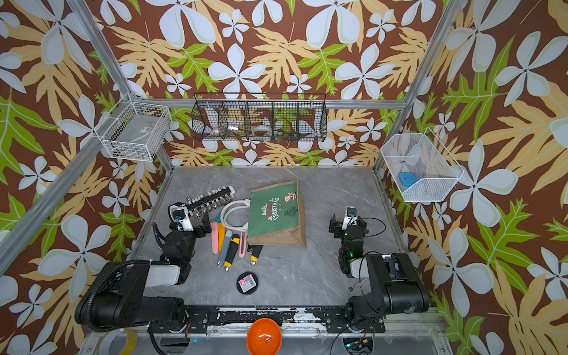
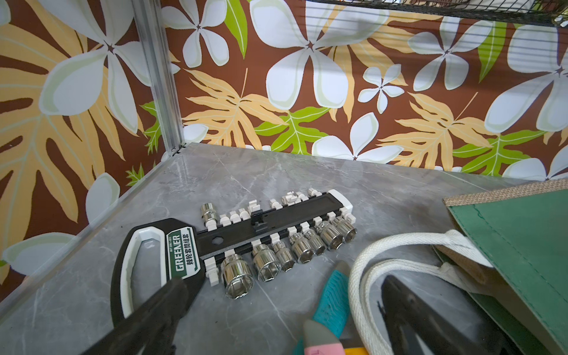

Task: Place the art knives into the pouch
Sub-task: Open the pouch at the center of the board.

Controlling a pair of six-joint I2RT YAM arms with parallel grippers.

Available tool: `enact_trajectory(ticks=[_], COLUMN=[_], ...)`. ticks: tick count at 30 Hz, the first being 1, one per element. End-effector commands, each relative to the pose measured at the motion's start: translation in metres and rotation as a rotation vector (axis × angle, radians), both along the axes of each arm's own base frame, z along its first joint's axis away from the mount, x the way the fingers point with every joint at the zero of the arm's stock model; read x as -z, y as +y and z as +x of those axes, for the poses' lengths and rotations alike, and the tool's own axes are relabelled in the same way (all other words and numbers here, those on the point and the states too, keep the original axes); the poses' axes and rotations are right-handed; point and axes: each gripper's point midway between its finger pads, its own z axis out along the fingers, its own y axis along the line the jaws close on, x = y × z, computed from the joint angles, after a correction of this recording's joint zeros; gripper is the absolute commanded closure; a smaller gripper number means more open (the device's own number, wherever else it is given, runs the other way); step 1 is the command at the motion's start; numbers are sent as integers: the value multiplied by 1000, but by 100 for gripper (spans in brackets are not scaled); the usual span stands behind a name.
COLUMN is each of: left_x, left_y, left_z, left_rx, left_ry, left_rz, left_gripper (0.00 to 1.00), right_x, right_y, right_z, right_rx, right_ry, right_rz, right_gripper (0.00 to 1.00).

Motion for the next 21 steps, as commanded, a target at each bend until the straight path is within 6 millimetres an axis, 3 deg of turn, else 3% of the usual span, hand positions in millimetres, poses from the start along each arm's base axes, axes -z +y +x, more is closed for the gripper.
enact_trajectory(ticks=[1,5,8,11,13,16,21], left_x=[-7,-17,-28,-46,-57,-57,-34], left_y=[-3,4,9,-8,-21,-24,-35], left_z=[2,11,5,1,-2,-7,-17], left_rx=[16,-95,-194,-155,-97,-99,-70], left_ry=[-15,53,54,53,44,91,250], left_rz=[3,27,35,-13,-65,-184,-294], left_gripper=[0,0,0,0,0,0,0], right_x=[-7,-24,-30,-46,-66,-96,-109], right_y=[0,-7,-13,0,16,52,134], right_z=[1,10,11,19,19,22,14], right_rx=[9,103,180,158,131,39,-177], right_ry=[-24,32,89,123,116,150,295], right_rz=[-11,-43,-37,32,10,17,-119], right_gripper=[0,0,0,0,0,1,2])
